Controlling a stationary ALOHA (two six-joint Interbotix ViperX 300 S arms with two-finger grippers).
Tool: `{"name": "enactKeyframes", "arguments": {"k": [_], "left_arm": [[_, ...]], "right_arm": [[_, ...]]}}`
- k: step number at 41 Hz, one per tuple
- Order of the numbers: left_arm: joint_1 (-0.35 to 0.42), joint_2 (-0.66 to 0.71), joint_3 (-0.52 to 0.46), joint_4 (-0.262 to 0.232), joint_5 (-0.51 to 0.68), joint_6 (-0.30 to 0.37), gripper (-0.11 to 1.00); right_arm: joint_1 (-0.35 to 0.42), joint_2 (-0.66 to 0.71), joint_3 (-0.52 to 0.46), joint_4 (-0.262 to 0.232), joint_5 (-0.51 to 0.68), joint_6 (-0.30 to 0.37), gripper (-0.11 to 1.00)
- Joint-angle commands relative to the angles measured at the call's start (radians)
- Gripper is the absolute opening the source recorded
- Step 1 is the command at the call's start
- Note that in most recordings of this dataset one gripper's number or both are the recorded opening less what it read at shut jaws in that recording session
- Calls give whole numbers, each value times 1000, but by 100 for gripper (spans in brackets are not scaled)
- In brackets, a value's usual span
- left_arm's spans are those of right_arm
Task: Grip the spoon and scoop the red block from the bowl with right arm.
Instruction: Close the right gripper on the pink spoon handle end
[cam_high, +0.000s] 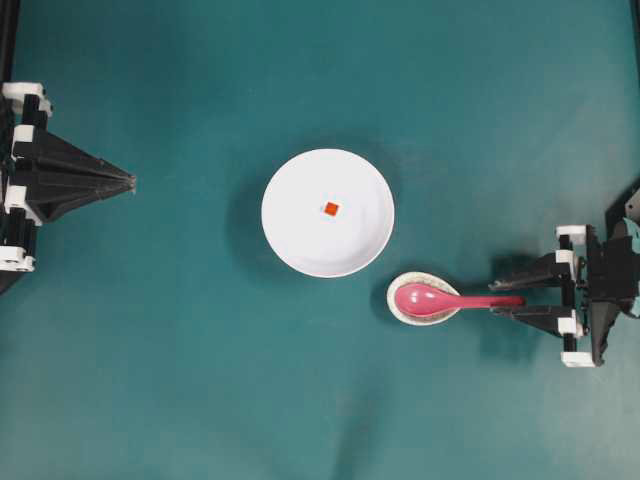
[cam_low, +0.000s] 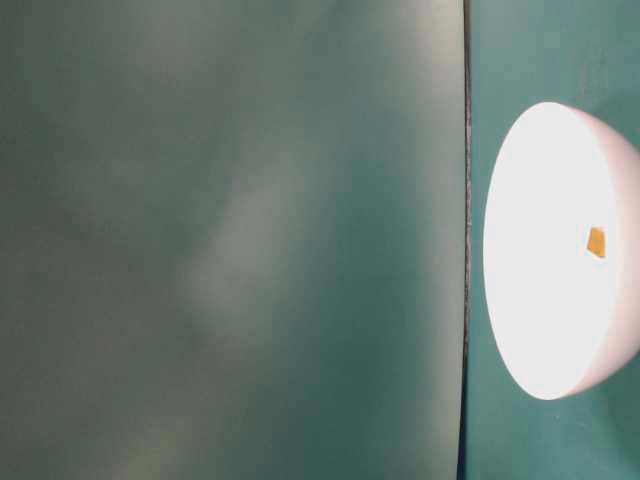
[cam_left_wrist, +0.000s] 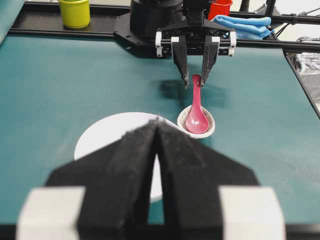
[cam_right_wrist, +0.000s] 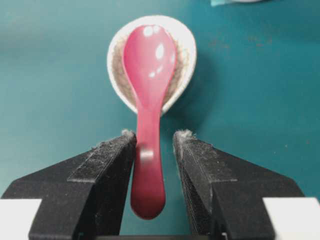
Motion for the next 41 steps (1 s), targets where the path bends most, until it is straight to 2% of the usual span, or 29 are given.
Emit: {"name": "enactKeyframes", "arguments": {"k": [1, 13, 41], "left_arm": [[0, 6, -21, 3, -8, 0, 1], [-2, 5, -21, 3, -8, 0, 1], [0, 6, -21, 3, -8, 0, 1]], "right_arm": [[5, -18, -3, -2, -6, -6, 44], [5, -18, -3, -2, 40, -12, 44], [5, -18, 6, -2, 54, -12, 43]]}}
